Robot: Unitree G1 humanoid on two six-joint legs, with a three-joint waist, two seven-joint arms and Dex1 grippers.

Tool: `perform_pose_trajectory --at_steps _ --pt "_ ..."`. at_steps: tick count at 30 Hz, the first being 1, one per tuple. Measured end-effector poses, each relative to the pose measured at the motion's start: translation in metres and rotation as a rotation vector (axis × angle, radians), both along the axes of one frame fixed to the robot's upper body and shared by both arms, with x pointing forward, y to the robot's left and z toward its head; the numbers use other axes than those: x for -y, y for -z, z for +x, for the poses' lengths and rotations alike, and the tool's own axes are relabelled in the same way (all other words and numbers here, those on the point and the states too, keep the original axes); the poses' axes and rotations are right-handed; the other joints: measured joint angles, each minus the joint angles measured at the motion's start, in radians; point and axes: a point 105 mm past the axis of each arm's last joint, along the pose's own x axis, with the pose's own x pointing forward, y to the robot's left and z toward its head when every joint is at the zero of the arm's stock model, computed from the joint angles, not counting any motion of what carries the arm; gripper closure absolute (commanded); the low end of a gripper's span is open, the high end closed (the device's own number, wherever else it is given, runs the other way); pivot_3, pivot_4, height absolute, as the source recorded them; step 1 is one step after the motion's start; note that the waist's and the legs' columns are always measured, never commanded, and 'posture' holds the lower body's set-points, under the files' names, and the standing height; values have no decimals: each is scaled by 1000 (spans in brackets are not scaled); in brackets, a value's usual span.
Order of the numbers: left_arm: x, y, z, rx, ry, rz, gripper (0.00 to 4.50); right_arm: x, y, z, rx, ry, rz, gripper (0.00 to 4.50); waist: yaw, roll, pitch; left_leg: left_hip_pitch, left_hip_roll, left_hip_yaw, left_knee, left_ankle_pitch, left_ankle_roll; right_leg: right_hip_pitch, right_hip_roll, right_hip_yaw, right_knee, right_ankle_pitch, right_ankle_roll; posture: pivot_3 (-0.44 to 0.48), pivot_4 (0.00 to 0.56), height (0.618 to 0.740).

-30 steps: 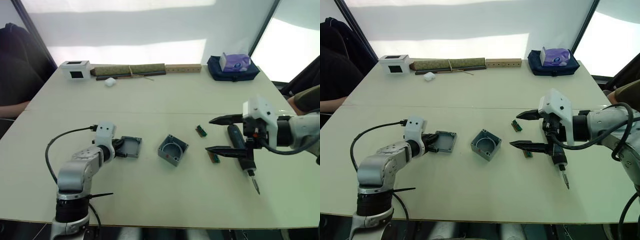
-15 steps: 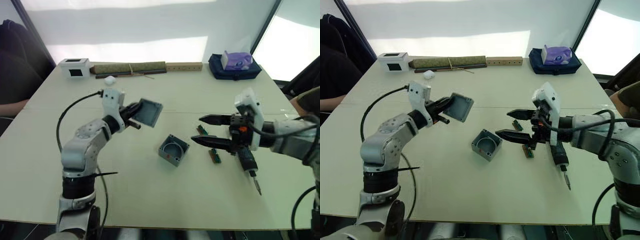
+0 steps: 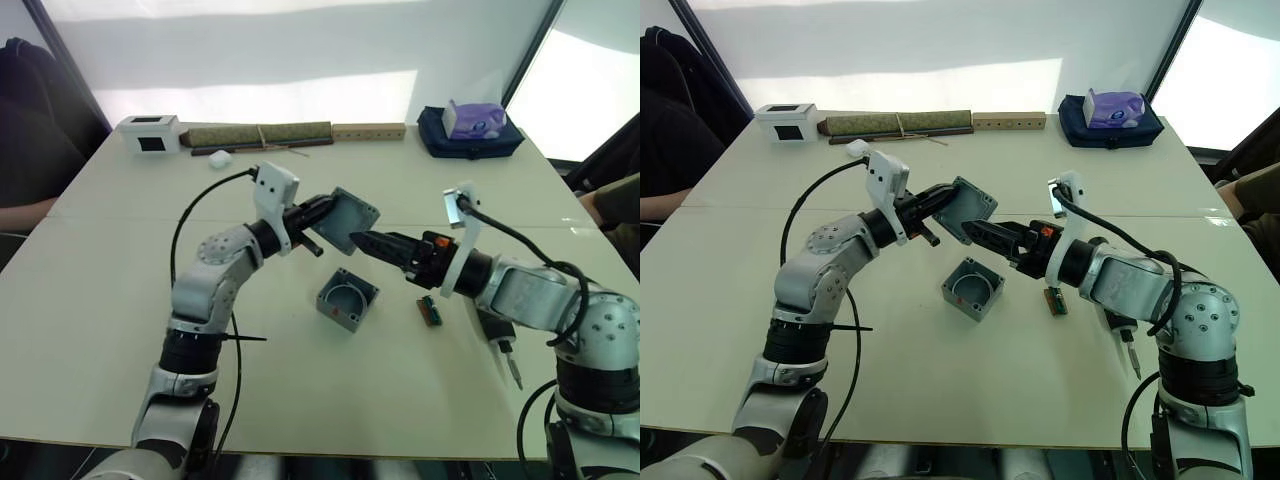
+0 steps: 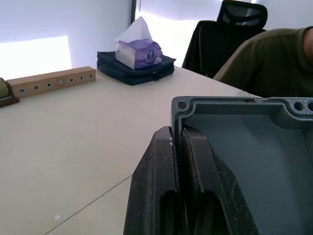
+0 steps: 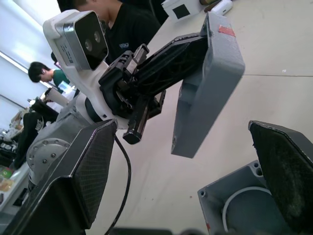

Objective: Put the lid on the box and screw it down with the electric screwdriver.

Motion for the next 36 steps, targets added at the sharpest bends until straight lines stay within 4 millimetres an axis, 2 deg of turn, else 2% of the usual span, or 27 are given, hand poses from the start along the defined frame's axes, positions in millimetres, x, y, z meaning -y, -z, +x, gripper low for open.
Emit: perform_pose_trajectory --at_steps 1,5,9,13,15,17,18,22,24,26,27,32,35,36 --pt "1 0 0 3 3 0 4444 -1 0 0 -4 2 5 0 0 0 0 0 0 0 0 0 0 0 0 0 0 0 0 0 150 740" --pt "4 0 -1 3 10 -3 4500 -3 2 2 -24 29 23 1043 0 0 0 0 0 0 0 0 0 0 1 0 0 0 0 0 150 740" --pt "9 3 -6 -7 20 -19 4500 -3 2 4 -28 53 41 2645 1 0 0 0 0 0 0 0 0 0 1 0 0 0 0 0 150 740" --pt "10 -4 -10 21 26 -35 4500 -1 7 7 -45 85 42 4209 1 0 0 0 0 0 0 0 0 0 1 0 0 0 0 0 150 740" --pt "8 -5 -10 29 20 -32 4500 -1 6 8 -44 85 47 4277 0 0 0 0 0 0 0 0 0 1 1 0 0 0 0 0 150 740" --pt "8 -5 -10 29 18 -30 3804 -2 6 8 -44 85 48 4277 1 0 0 0 1 0 0 0 0 1 2 0 0 0 0 0 150 740" --pt "7 -4 -10 29 17 -26 3654 -1 6 8 -40 85 46 4277 1 0 0 0 1 0 0 0 0 1 2 0 0 0 0 0 150 740" --pt "1 -1 -11 1 50 3 1913 4 0 9 32 74 -23 4277 0 0 0 0 0 0 1 0 0 0 2 0 0 0 0 0 150 740" --pt "-7 4 -15 -40 98 40 1040 8 -10 5 165 50 -163 4277 0 1 1 0 1 0 1 0 0 0 3 0 0 0 0 0 150 740" --pt "-17 7 -20 -81 158 78 250 8 -14 -5 338 -3 -381 4277 0 2 1 0 2 -1 0 0 1 0 5 0 -1 0 0 0 150 740" --pt "-22 6 -21 -95 184 90 77 8 -12 -7 420 -19 -478 4277 0 1 1 0 3 -1 0 0 1 1 6 0 -1 0 0 0 150 740" --pt "-38 -7 -40 -140 379 163 77 15 11 -4 763 -88 -831 4277 -1 1 1 1 3 -1 1 0 0 0 9 0 -1 0 0 0 150 740" --pt "-50 -10 -50 -162 481 217 77 19 6 3 1026 -68 -977 4277 -4 2 1 1 3 0 1 1 0 0 9 0 0 0 0 0 150 740" --pt "-55 -10 -54 -168 528 254 77 21 4 6 1168 -49 -1069 4277 -4 2 2 1 3 0 1 1 -1 0 10 0 0 0 0 0 150 740"
